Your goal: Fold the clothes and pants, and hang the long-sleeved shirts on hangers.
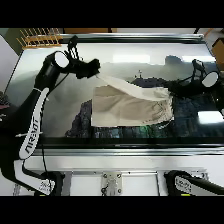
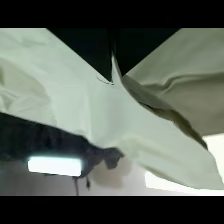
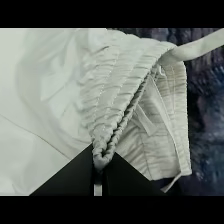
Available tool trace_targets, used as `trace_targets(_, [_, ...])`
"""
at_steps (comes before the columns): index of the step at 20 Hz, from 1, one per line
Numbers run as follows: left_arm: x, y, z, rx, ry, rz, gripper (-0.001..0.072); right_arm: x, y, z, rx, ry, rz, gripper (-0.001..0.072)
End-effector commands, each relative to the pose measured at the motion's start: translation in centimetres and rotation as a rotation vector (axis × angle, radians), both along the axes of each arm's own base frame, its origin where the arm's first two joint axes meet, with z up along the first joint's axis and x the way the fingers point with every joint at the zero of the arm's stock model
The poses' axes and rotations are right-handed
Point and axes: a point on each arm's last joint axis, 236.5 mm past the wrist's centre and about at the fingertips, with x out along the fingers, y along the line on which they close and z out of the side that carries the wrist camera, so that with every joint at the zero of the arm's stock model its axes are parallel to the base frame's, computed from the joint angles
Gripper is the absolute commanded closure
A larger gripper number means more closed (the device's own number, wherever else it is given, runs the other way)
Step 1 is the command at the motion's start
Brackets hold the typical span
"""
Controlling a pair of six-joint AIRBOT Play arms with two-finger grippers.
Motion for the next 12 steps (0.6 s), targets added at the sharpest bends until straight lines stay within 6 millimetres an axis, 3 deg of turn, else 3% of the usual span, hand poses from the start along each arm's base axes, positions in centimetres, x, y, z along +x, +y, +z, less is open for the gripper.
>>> trace_targets(1, [-6.4,0.4,-5.3,0.122,0.096,-0.031,0.0705,-4.6,-1.0,-3.5,-0.071,0.115,0.036,0.0692])
trace_targets(4, [-11.2,0.2,-10.5,0.153,0.169,-0.044,0.0704,-7.7,-1.7,-7.1,-0.109,0.201,0.043,0.0691])
trace_targets(7, [-14.8,0.1,-14.2,0.179,0.220,-0.055,0.0704,-8.8,-1.5,-9.3,-0.099,0.222,0.037,0.0691])
trace_targets(12, [-17.3,1.2,-16.6,0.210,0.309,-0.065,0.0704,-9.3,-1.4,-9.8,-0.096,0.238,0.037,0.0690])
